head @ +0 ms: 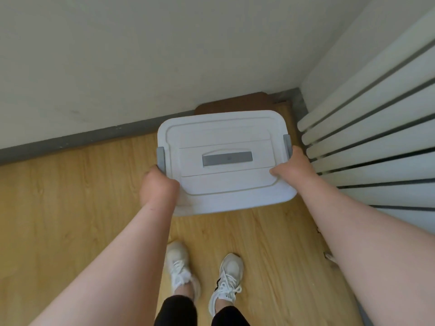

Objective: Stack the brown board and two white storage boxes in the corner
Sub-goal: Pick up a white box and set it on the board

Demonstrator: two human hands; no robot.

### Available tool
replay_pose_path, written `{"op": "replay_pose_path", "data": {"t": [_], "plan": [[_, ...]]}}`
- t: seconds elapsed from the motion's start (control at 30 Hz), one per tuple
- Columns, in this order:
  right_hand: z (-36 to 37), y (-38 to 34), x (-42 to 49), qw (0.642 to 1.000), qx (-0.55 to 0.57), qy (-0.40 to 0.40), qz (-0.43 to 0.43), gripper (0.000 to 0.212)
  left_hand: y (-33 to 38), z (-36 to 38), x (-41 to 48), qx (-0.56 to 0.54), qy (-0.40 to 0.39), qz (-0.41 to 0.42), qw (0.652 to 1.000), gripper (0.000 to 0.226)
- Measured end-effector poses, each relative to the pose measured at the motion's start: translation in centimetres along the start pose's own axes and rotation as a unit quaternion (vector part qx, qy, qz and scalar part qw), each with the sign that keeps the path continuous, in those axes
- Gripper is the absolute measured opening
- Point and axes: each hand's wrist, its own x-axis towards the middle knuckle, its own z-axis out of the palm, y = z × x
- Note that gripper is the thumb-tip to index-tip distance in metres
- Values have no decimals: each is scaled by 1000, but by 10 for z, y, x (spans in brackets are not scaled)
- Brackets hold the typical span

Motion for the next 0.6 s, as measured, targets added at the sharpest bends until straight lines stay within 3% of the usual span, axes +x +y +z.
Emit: {"op": "replay_pose_path", "data": {"t": [0.3,0.6], "plan": [[-34,-13,65,1000,11,15,16,73,62,31,38,-35,-48,23,998,36],[-44,-33,119,999,29,19,30,77,104,41,75,-18,-47,59,997,38]]}}
